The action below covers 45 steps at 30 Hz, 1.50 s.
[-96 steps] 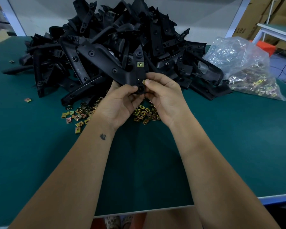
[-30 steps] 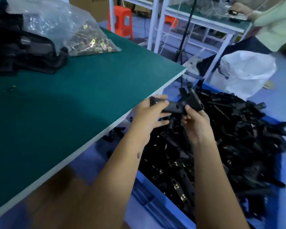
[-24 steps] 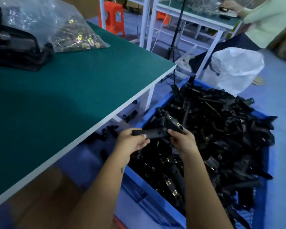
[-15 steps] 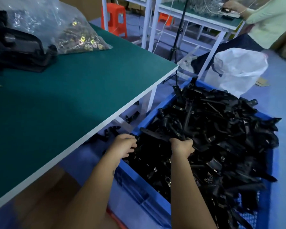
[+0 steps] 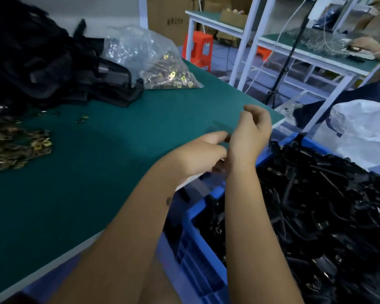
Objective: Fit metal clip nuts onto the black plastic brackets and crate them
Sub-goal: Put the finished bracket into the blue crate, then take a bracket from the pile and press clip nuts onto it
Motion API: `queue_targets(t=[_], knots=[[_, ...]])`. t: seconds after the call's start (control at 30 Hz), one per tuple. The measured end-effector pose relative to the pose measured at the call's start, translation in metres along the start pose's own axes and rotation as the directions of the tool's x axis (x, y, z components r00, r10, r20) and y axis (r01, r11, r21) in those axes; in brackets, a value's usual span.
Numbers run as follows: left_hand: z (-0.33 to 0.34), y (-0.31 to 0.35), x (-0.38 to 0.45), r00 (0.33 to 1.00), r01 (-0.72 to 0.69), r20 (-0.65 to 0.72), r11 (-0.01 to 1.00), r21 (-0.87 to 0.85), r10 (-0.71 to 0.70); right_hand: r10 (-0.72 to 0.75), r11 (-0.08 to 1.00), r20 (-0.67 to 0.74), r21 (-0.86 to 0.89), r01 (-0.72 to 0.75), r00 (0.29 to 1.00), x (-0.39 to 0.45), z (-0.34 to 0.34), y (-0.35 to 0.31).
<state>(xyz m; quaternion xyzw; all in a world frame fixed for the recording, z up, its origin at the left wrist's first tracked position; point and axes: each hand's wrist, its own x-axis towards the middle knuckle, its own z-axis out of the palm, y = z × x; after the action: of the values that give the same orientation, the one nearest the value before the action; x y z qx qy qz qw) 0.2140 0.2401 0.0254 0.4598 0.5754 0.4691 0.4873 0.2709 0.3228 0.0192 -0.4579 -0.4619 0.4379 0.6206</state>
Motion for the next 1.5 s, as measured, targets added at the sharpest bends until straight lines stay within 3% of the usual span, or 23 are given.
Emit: queue_targets(t=[0.13,0.2,0.27,0.33,0.43,0.5,0.57,0.6,0.73,0.8,0.97,1.13,1.27,1.37,1.5], knots=[[-0.070,-0.002,-0.034,0.975,-0.004,-0.221,1.000,-0.029,-0.003,-0.053,0.997,0.330,-0.038,0.069,0.943,-0.033,0.060,-0.006],[-0.104,-0.011,-0.055,0.922,-0.024,-0.386,0.999,-0.043,0.006,-0.020,0.984,0.516,-0.142,0.109,0.856,-0.051,0.090,0.002],[-0.136,-0.023,-0.075,0.828,-0.031,-0.561,0.998,-0.050,-0.003,0.034,0.960,0.641,-0.235,0.153,0.767,-0.065,0.118,0.012],[-0.162,-0.035,-0.093,0.723,-0.033,-0.691,0.997,-0.072,-0.026,0.035,0.941,0.666,-0.274,0.201,0.745,-0.074,0.142,0.017],[-0.185,-0.049,-0.114,0.592,-0.077,-0.804,0.990,-0.122,-0.053,0.018,0.944,0.582,-0.278,0.178,0.813,-0.078,0.172,0.019],[-0.192,-0.054,-0.120,0.536,-0.132,-0.843,0.981,-0.140,-0.048,0.036,0.889,0.603,-0.384,0.251,0.797,-0.076,0.185,0.026],[-0.196,-0.057,-0.120,0.534,-0.125,-0.844,0.984,-0.130,-0.044,0.058,0.816,0.635,-0.475,0.330,0.771,-0.075,0.193,0.031],[-0.197,-0.057,-0.118,0.548,-0.097,-0.835,0.989,-0.114,-0.042,0.061,0.829,0.615,-0.469,0.303,0.786,-0.073,0.196,0.033],[-0.202,-0.056,-0.109,0.589,0.005,-0.808,0.999,-0.031,-0.028,0.144,0.972,0.342,-0.226,-0.067,0.929,-0.064,0.202,0.036],[-0.204,-0.055,-0.106,0.590,0.004,-0.807,1.000,-0.026,-0.023,0.161,0.984,0.251,-0.116,-0.135,0.955,-0.062,0.202,0.035],[-0.206,-0.056,-0.107,0.598,-0.027,-0.801,0.999,-0.045,-0.020,0.186,0.980,0.265,0.020,-0.198,0.946,-0.065,0.202,0.029],[-0.204,-0.055,-0.109,0.586,-0.090,-0.810,0.991,-0.102,-0.030,0.423,0.778,0.374,0.318,-0.542,0.826,-0.066,0.197,0.021],[-0.201,-0.052,-0.111,0.586,-0.134,-0.810,0.983,-0.125,-0.023,0.435,0.616,0.554,0.392,-0.683,0.710,-0.078,0.192,0.014],[-0.201,-0.048,-0.114,0.541,-0.244,-0.841,0.954,-0.177,-0.018,0.295,0.632,0.717,0.350,-0.691,0.632,-0.097,0.197,0.007],[-0.203,-0.046,-0.120,0.489,-0.423,-0.872,0.875,-0.236,0.001,0.085,0.805,0.852,0.247,-0.539,0.517,-0.127,0.201,0.008]])
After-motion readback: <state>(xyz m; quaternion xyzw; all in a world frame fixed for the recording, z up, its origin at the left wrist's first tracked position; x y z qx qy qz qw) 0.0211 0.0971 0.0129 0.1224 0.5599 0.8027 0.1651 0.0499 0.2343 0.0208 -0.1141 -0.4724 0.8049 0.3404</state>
